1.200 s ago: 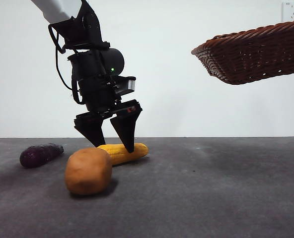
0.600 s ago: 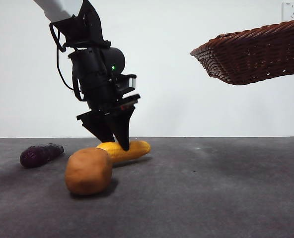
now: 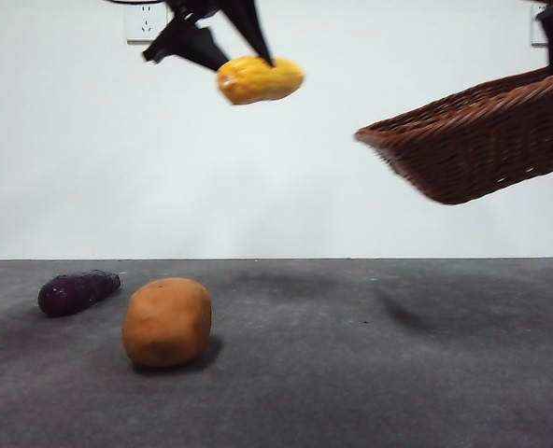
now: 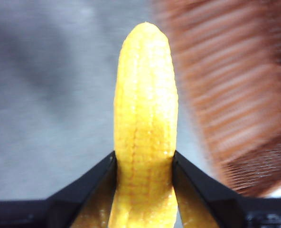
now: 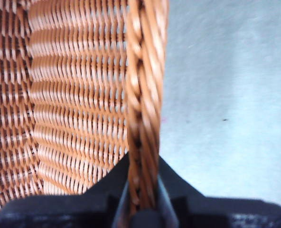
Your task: Help me put the vegetables on the table into the basket
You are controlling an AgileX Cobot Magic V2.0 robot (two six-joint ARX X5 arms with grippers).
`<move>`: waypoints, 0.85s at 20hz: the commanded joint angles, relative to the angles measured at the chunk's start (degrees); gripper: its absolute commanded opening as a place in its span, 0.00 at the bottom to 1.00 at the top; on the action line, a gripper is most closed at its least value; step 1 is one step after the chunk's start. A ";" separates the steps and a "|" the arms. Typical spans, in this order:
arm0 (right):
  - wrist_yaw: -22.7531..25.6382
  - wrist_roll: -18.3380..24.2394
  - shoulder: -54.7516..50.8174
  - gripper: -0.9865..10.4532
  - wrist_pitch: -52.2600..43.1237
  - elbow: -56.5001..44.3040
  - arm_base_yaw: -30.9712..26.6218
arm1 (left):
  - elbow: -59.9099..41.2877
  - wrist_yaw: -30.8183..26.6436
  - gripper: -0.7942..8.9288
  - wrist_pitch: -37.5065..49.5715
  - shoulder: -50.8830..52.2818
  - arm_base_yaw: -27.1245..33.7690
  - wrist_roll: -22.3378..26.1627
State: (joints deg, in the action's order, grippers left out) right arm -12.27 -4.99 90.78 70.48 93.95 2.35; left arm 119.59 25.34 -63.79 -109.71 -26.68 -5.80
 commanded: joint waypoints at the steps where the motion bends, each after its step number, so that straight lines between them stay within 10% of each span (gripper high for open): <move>1: -0.72 -2.51 1.79 0.07 -1.95 0.15 3.17 | -0.31 0.07 0.07 0.66 -1.18 -2.86 -1.64; 10: -0.85 -5.14 6.08 0.07 -2.89 -0.07 11.17 | -0.33 -5.46 0.08 4.11 -7.21 -7.19 -7.28; 14: -1.03 -5.57 6.21 0.07 -2.99 -0.07 13.51 | -0.33 -5.25 0.59 6.91 -9.11 -7.17 -12.90; 17: -0.96 -5.55 6.25 0.07 -3.06 -0.07 13.42 | -0.28 -5.42 0.61 7.69 -9.09 -6.71 -13.70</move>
State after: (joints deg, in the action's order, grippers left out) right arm -12.58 -9.89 96.49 67.90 93.95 15.77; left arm 119.57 20.08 -56.66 -118.45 -33.54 -18.76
